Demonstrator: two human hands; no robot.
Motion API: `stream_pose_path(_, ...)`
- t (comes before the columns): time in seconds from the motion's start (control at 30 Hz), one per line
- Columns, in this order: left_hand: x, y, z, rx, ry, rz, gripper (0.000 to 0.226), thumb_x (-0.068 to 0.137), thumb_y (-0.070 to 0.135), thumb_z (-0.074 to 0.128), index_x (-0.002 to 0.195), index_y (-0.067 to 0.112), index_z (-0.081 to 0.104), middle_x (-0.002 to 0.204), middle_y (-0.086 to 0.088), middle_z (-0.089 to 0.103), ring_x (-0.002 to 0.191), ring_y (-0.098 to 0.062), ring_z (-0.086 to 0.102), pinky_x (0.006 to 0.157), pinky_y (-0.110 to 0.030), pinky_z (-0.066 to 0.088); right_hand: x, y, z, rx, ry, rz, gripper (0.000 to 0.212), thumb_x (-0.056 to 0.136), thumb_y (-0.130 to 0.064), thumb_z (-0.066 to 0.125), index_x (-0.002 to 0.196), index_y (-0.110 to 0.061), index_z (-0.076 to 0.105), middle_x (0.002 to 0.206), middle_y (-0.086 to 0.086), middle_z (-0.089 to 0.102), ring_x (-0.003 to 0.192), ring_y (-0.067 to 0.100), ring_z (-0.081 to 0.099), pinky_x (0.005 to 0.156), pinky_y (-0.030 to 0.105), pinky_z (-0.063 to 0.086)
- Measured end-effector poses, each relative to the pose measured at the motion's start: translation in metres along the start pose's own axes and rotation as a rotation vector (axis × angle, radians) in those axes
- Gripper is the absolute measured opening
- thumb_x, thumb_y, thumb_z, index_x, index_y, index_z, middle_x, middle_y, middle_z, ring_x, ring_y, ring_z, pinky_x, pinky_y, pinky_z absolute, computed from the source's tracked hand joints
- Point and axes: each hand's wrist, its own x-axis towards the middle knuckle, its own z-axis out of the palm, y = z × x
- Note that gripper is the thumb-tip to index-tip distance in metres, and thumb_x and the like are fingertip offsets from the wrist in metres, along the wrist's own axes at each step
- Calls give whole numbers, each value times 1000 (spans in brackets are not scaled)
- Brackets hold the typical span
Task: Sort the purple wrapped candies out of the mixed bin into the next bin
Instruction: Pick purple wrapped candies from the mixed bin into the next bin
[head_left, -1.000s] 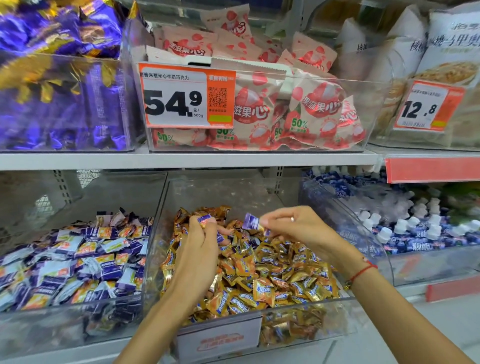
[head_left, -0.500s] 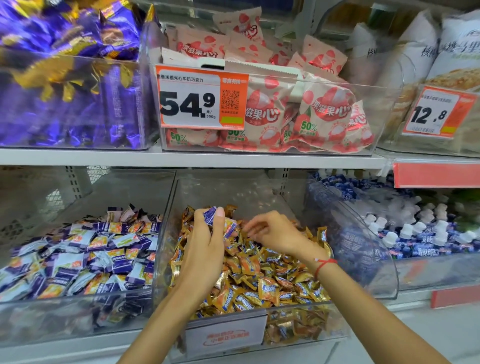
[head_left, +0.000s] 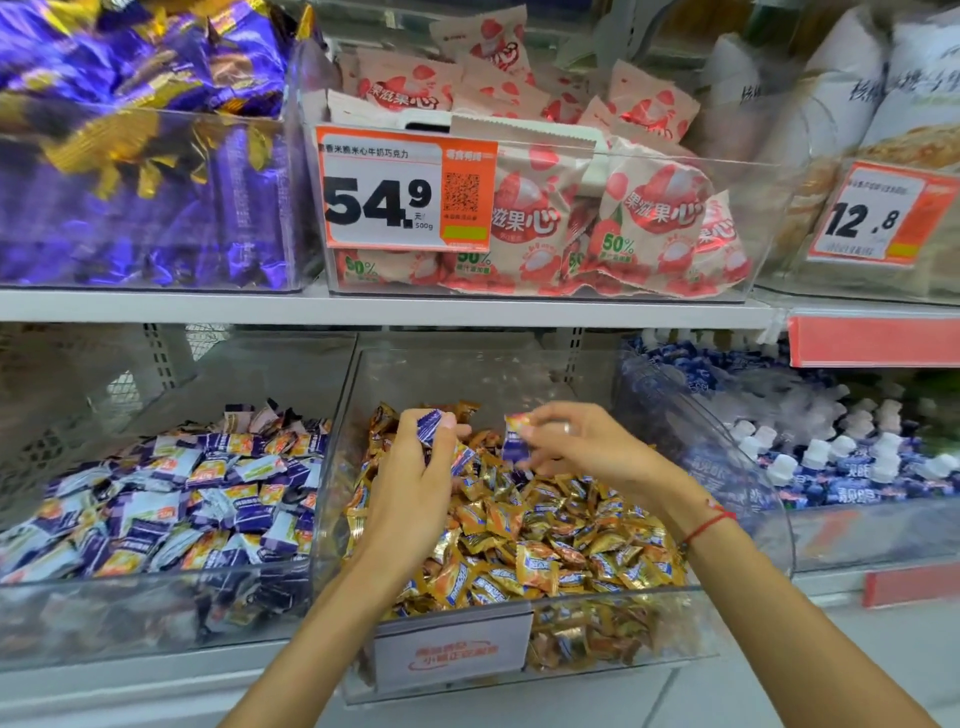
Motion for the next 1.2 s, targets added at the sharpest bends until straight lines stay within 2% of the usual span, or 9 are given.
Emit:
stream_pose_path(0.13,-1,0,3,-80,-52,16,21,100,40,38,115,32,51,108,17,62,86,2,65,77,-26,57,-8,-18,11,160,-85,-93,18,90,-13,65,106,-18,70,92,2,74,81,11,69,76,20,56)
stream_pose_path(0.27,0,1,4,-171,-42,53,30,98,35,43,124,26,54,106,7,67,89,-4,68,71,-27,59,-1,-24,26,136,58,-182,20,84,-8,72,103,-4,73,80,5,73,71,7,69,67,15,53)
stream_pose_path(0.5,-2,7,0,-127,-7,115,9,97,33,49,98,38,56,65,8,67,53,-8,62,49,-16,48,4,-27,5,40,-91,-164,18,91,-11,63,106,-17,71,95,4,73,83,9,67,74,20,55)
stream_pose_path(0.6,-2,5,0,-88,-1,117,8,97,37,47,92,41,51,48,12,57,45,-15,52,56,-31,50,41,5,-4,-503,90,-76,17,93,-15,61,106,-20,71,104,-1,71,94,13,65,88,28,54)
stream_pose_path(0.67,0,1,1,-75,45,116,6,95,40,47,92,42,53,53,10,59,46,-15,52,56,-32,49,63,30,-1,-951,4,40,25,91,-26,62,116,-21,68,119,1,67,107,18,62,92,31,50)
stream_pose_path(0.8,2,-2,0,-77,95,82,6,95,42,48,93,43,54,58,5,61,54,-25,59,50,-26,45,81,52,14,-1232,-49,103,37,89,-26,63,124,-14,61,127,9,59,114,28,58,92,36,48)
stream_pose_path(0.9,2,-2,0,-56,87,65,8,96,40,48,90,42,53,51,12,59,56,-25,62,52,-27,46,76,43,11,-1207,-62,51,25,89,-14,62,113,-15,70,121,5,65,111,25,60,90,33,49)
stream_pose_path(1.07,0,0,-2,-21,57,31,11,97,42,45,86,45,47,42,14,51,66,-31,65,52,-25,41,47,47,-9,-996,-1,-73,15,90,-18,65,98,-19,77,108,-6,73,101,12,65,94,31,50)
stream_pose_path(1.2,2,-2,-1,-45,24,38,9,97,40,46,95,40,54,44,14,51,64,-28,66,54,-27,46,21,31,-18,-374,145,-49,14,89,-13,68,101,-12,76,88,-9,74,74,-1,65,73,16,55)
